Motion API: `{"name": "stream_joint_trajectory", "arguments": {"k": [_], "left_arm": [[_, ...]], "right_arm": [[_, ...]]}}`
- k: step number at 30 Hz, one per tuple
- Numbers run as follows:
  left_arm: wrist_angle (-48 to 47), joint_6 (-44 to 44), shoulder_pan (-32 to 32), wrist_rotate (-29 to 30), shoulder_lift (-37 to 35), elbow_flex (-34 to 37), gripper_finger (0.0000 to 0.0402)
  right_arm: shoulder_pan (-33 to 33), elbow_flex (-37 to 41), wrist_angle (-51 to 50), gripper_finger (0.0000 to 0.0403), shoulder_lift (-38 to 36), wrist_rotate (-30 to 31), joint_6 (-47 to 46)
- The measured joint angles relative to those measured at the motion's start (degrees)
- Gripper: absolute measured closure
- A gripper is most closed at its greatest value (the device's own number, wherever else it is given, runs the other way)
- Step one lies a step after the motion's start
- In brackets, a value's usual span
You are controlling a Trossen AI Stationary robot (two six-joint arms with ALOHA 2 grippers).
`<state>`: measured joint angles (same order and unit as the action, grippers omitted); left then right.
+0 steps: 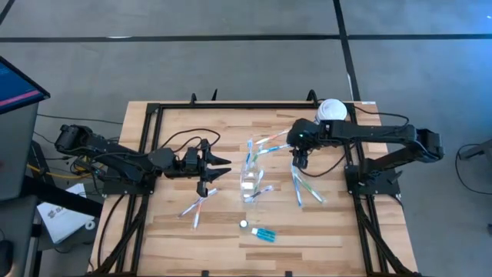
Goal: Pick & Place toothbrushing station
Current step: Put the top blue toothbrush into the transparent organizer
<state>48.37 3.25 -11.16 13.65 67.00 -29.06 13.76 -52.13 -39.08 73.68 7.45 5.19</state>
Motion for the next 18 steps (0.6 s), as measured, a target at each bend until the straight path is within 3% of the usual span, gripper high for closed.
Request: {"name": "stream_joint_trajectory", "arguments": {"k": [18], "left_arm": [[0.0,0.0,0.0,0.0,0.0,0.0,0.0300]], "right_arm": [[9.8,0.1,-1.4,0.0217,12.1,0.2,5.4]]}}
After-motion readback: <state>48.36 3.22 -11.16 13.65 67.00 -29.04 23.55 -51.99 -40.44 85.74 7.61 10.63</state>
